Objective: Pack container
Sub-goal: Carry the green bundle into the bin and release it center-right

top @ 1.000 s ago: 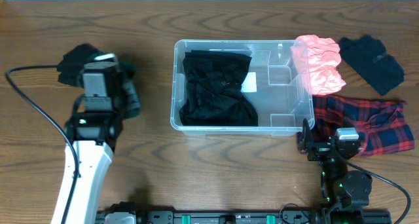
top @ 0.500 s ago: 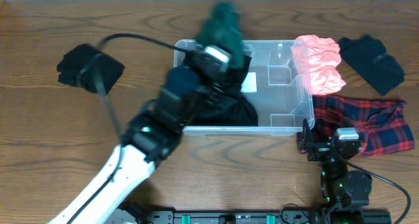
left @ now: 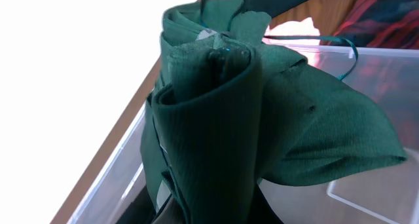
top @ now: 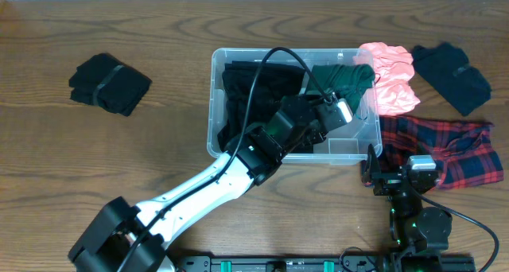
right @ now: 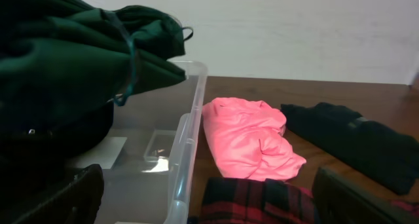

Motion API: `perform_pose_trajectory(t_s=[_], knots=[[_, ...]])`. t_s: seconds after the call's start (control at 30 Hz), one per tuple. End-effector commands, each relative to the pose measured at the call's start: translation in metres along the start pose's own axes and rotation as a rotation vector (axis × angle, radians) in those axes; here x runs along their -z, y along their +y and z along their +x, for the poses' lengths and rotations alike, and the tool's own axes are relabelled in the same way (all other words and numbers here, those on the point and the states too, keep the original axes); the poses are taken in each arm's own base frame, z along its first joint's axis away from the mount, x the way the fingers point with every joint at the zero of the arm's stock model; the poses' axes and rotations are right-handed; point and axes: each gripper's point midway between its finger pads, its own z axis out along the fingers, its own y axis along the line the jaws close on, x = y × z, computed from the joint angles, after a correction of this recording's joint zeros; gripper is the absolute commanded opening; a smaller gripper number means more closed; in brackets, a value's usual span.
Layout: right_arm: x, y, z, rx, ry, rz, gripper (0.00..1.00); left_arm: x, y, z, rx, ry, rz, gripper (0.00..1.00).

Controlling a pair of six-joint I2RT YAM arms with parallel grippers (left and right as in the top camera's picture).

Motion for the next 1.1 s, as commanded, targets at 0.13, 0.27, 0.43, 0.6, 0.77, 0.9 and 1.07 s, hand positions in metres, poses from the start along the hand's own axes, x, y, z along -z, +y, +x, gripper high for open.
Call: perform_pose_trajectory(t_s=[0.13, 0.27, 0.43, 0.6, 0.77, 0.9, 1.07], knots=[[0.0, 0.0, 0.0, -0.01, -0.001, 0.0, 0.99, -0.02, 0.005, -0.002, 0.001, -0.022, -0.038, 0.06], [0.0, 0.0, 0.0, -0.01, -0.001, 0.001, 0.99, -0.03, 0.005, 0.003, 0.057, -0.02, -0.056, 0.06], [0.0, 0.0, 0.0, -0.01, -0.001, 0.0, 0.99, -0.04, 0.007, 0.012, 0.083, -0.008, -0.09, 0.06], [0.0, 0.0, 0.0, -0.01, -0.001, 0.0, 0.99, -0.049, 0.016, 0.028, 0.084, 0.041, -0.179, 0.06], [0.0, 0.0, 0.0, -0.01, -0.001, 0.0, 0.99, -0.053, 0.013, 0.034, 0.081, 0.054, -0.172, 0.31], [0.0, 0.0, 0.0, -0.01, -0.001, 0.001, 0.99, -0.053, 0.014, 0.032, 0.075, 0.046, -0.176, 0.77], [0.0, 0.0, 0.0, -0.01, -0.001, 0.0, 0.99, -0.05, 0.021, 0.02, 0.083, 0.003, -0.197, 0.85]])
